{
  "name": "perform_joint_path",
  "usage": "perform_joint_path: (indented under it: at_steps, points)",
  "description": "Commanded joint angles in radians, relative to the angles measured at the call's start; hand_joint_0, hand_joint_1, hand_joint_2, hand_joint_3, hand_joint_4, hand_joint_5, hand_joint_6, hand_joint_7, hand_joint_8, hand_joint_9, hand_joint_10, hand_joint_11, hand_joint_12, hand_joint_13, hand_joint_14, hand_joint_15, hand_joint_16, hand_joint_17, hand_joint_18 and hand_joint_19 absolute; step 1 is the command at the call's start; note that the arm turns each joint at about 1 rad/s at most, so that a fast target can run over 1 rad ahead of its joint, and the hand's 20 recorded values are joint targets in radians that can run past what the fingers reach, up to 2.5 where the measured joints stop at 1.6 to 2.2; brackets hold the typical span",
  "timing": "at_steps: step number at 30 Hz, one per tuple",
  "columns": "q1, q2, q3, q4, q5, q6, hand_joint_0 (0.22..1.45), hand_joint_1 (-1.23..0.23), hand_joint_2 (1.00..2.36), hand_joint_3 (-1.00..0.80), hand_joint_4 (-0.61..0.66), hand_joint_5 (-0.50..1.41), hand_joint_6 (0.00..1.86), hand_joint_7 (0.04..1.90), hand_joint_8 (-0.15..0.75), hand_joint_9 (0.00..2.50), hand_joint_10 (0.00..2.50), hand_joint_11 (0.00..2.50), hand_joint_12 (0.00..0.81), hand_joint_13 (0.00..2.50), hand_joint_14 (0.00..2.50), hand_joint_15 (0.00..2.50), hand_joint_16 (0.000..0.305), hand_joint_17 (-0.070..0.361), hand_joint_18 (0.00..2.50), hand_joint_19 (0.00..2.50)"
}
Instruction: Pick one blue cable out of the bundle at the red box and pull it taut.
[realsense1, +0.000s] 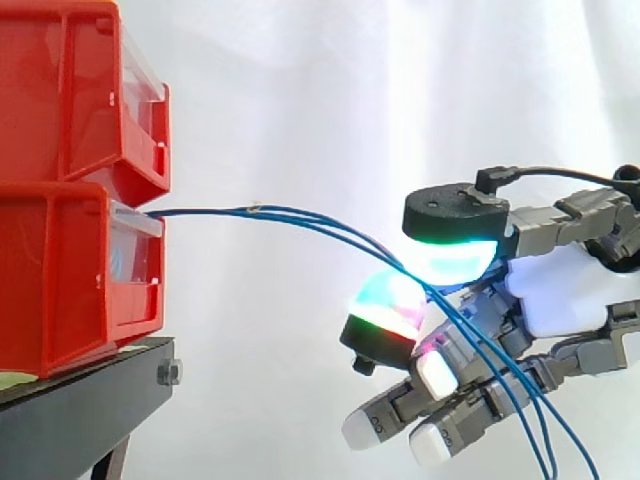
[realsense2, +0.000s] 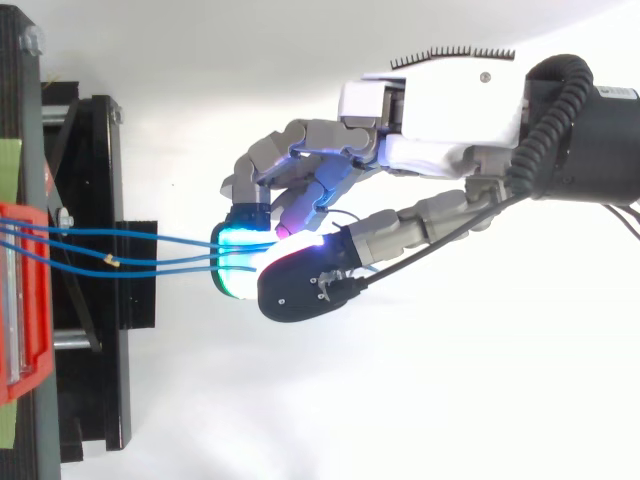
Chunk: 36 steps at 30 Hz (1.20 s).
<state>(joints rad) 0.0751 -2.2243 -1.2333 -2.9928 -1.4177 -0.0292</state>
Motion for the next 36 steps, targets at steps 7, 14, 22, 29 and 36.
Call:
perform_joint_path:
  at_steps: [7, 14, 22, 29, 36]
  points:
    - [-0.001, 0.000, 0.000, 0.000, -0.001, 0.000, 0.64, -0.99, 1.01, -0.42, 0.17, -0.13, 0.79, 1.08, 0.294, 0.71, 0.01, 0.52, 0.347, 0.26, 0.00, 0.09, 0.050, 0.112, 0.38, 0.23]
    - [0.000, 0.000, 0.000, 0.003, -0.001, 0.000, 0.51, -0.90, 1.00, -0.50, 0.19, -0.13, 0.79, 1.06, 0.299, 0.72, 0.01, 0.50, 0.365, 0.26, 0.00, 0.09, 0.053, 0.120, 0.38, 0.26]
    - [0.000, 0.000, 0.000, 0.000, -0.001, 0.000, 0.55, -0.50, 1.00, -0.47, 0.12, -0.10, 0.76, 1.11, 0.300, 0.84, 0.01, 0.50, 0.347, 0.30, 0.00, 0.11, 0.050, 0.113, 0.37, 0.30]
    - [0.000, 0.000, 0.000, 0.000, -0.001, 0.000, 0.59, -0.55, 1.01, -0.28, 0.12, -0.10, 0.76, 1.11, 0.300, 0.85, 0.01, 0.51, 0.342, 0.30, 0.00, 0.12, 0.049, 0.109, 0.36, 0.31]
    - [0.000, 0.000, 0.000, 0.000, -0.001, 0.000, 0.58, -0.70, 1.02, -0.18, 0.15, -0.11, 0.77, 1.10, 0.319, 0.80, 0.01, 0.51, 0.346, 0.29, 0.00, 0.11, 0.049, 0.110, 0.37, 0.29]
